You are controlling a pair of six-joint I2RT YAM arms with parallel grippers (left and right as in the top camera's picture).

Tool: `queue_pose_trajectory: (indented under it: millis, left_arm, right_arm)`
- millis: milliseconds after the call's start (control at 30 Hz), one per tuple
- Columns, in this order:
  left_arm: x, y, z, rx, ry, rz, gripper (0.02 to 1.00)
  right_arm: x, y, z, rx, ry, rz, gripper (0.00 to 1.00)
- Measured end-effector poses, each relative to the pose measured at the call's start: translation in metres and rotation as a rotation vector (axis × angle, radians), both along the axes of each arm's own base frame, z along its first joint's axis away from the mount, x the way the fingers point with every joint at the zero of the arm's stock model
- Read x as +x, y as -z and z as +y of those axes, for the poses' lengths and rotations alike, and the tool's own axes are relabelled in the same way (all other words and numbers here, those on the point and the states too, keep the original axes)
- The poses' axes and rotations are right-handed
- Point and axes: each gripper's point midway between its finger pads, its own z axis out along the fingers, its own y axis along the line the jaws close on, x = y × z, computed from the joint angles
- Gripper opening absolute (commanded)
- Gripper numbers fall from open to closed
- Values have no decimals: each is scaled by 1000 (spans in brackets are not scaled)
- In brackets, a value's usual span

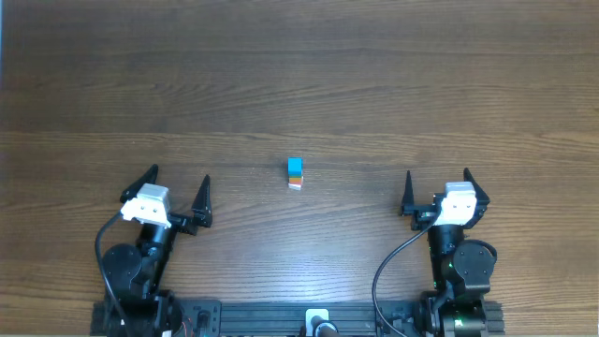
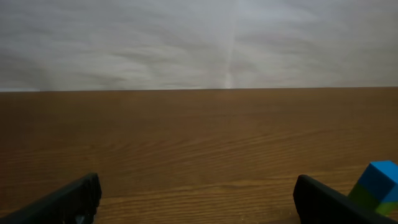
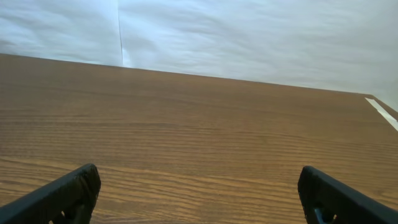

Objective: Stack Cubes

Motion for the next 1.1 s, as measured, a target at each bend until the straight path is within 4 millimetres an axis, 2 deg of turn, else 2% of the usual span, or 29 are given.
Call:
queue_pose_trajectory:
  millis: [1100]
  left_arm:
    - [0,0,0,0,0,0,1000]
  right_arm:
    - [0,0,0,21,2,0,991]
